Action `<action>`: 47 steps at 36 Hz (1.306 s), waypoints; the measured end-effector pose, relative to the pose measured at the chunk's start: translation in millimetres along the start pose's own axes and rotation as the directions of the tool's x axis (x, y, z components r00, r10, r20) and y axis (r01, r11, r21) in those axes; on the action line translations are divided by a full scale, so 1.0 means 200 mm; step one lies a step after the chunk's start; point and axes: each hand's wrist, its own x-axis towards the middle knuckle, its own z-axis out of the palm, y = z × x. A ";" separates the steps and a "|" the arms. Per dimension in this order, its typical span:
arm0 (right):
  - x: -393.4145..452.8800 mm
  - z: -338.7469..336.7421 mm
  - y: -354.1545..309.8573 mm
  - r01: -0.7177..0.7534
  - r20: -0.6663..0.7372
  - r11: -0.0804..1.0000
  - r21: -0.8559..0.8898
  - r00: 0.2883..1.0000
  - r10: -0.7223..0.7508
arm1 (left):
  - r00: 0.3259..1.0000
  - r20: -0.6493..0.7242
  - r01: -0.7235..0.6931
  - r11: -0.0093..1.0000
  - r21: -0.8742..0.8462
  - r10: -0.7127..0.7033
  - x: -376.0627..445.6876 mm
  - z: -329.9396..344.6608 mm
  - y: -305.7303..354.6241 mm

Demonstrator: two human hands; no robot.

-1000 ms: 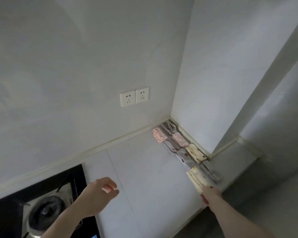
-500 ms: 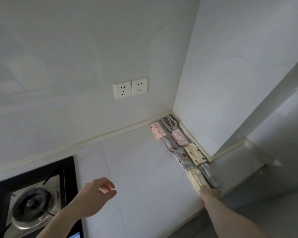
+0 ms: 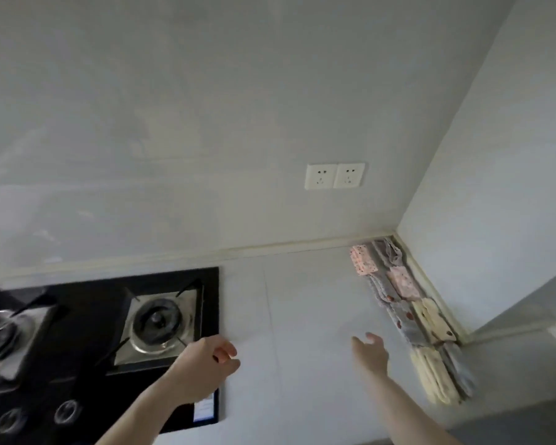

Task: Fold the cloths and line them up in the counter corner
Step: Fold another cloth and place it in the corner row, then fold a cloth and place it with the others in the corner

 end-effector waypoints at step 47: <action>-3.59 2.40 -0.04 0.804 0.969 0.541 0.245 -0.200 -0.143 | 0.379 -0.698 0.382 0.790 -0.481 -0.608 -2.73 -0.86 -2.65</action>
